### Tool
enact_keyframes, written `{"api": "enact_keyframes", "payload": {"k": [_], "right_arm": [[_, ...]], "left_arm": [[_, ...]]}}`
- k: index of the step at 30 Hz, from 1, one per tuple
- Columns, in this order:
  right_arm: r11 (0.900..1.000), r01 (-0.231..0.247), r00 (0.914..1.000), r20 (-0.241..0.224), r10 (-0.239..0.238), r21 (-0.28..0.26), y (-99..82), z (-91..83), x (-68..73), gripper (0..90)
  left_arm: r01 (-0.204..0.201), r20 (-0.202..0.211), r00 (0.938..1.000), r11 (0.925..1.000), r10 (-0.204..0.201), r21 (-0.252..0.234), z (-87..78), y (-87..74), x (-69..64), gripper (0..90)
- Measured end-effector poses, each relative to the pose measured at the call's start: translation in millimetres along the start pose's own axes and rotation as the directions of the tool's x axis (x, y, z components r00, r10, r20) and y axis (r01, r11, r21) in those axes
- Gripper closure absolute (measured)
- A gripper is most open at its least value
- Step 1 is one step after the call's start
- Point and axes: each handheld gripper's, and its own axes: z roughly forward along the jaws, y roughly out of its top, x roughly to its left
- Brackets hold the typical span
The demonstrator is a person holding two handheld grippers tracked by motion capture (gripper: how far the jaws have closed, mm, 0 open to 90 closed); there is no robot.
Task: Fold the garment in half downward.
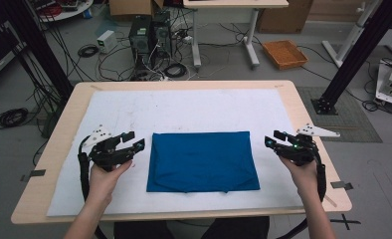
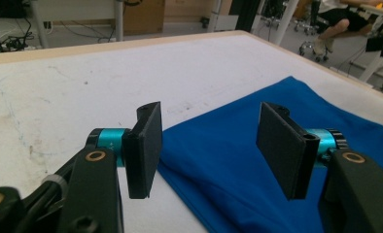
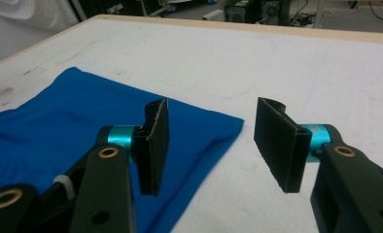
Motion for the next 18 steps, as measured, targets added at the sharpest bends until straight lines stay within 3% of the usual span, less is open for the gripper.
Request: {"api": "enact_keyframes", "payload": {"k": [7, 11, 18], "right_arm": [[0.9996, -0.024, 0.9997, 0.0, 0.024, -0.015, 1.1, -4.5, -8.8, 43.0], [0.9994, -0.023, 0.9997, 0.001, 0.023, -0.028, 2.7, -6.0, -9.5, 42.1], [0.9992, -0.026, 0.9997, 0.0, 0.026, -0.03, 3.4, -6.1, -9.1, 42.1]], "left_arm": [[-0.08, -0.061, 0.995, 0.9967, 0.079, -0.017, -5.2, 3.4, -1.6, 41.6], [-0.134, -0.102, 0.9859, 0.991, 0.132, -0.009, -5.6, 3.7, -6.0, 38.6], [-0.147, -0.123, 0.9819, 0.9891, 0.144, -0.014, -7.5, 5.8, -8.7, 35.5]]}}
